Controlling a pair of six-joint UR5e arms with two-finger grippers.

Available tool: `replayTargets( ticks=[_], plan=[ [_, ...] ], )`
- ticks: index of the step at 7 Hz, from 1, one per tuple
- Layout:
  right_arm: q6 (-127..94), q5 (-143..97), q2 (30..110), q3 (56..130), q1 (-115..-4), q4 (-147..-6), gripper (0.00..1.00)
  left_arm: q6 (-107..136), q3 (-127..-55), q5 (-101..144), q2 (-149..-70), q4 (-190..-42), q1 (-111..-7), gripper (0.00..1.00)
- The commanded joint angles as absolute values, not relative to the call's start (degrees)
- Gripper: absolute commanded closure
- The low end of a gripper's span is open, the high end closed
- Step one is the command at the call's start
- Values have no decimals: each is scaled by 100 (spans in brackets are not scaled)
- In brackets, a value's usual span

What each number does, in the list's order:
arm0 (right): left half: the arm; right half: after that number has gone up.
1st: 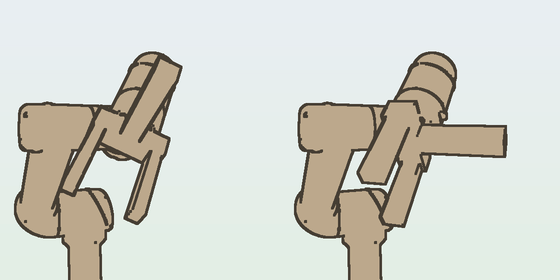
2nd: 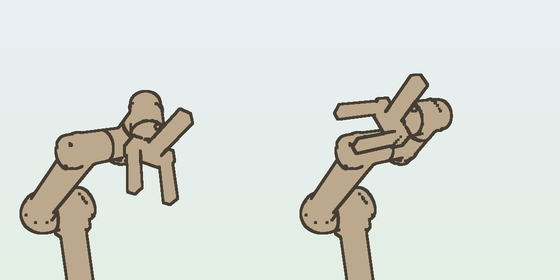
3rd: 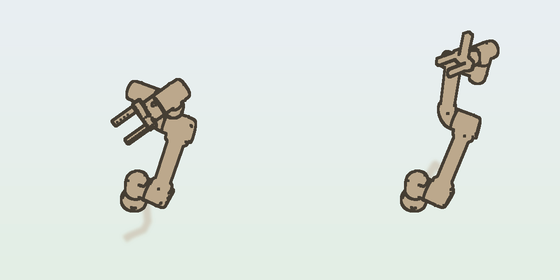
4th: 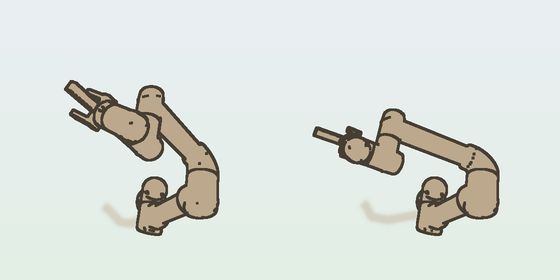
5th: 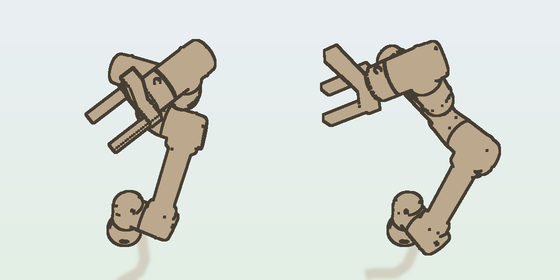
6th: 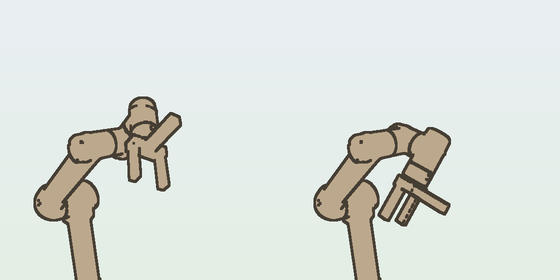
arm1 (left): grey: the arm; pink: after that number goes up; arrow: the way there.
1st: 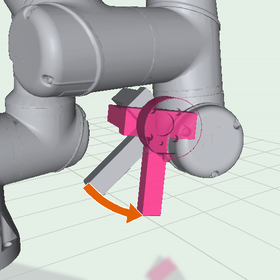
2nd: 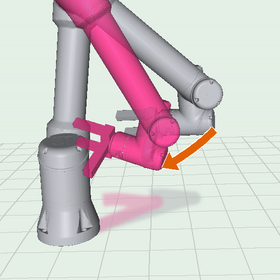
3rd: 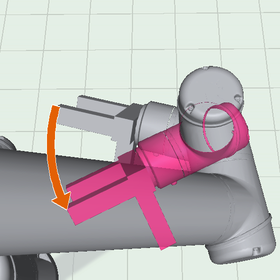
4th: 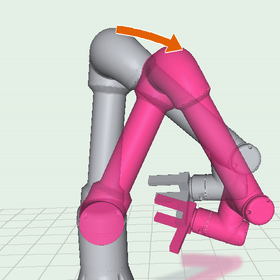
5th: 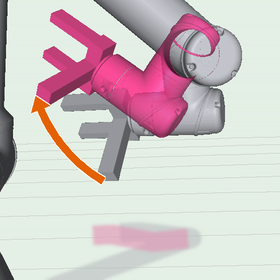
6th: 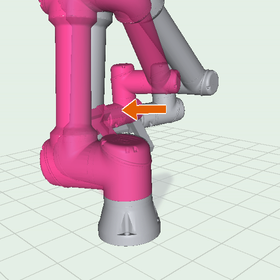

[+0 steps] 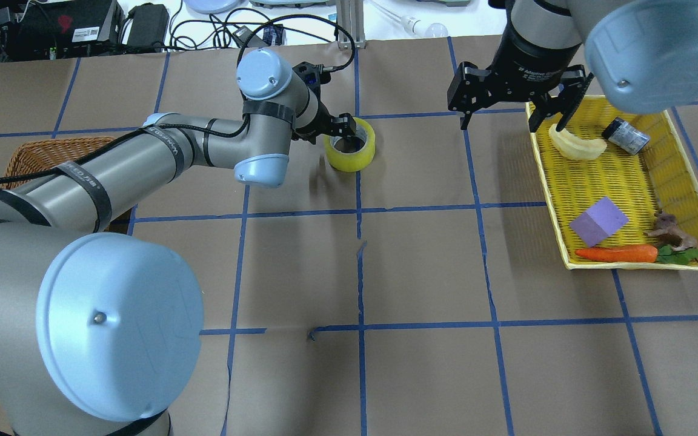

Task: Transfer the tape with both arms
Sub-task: 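Grasp the tape roll with the left gripper while the right arm withdraws, then carry the tape roll with the left gripper into the wicker basket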

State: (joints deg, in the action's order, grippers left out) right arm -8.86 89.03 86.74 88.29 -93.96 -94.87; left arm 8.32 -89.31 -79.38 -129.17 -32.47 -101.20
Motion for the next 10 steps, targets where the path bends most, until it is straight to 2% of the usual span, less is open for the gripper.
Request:
replayTargets(
  ticks=[1, 4, 6, 7, 10],
  plan=[
    [-861, 8947, 8640, 8632, -9334, -9484, 0, 783, -8921, -7954, -12824, -3766, -10143, 100],
    [-870, 8912, 8578, 8437, -9009, -9501, 0, 712, -8606, -7998, -12544, -4478, -10116, 100],
    [-879, 8912, 8569, 8455, -9009, -9510, 0, 120, -7329, -8155, -11956, -7025, -9444, 100],
    [-879, 8912, 8578, 8464, -9017, -9510, 0, -521, -6947, -8235, -11744, -7901, -8944, 100],
    [-879, 8921, 8578, 8464, -9026, -9510, 0, -2026, -7065, -8463, -11312, -8610, -7258, 100]
  ],
)
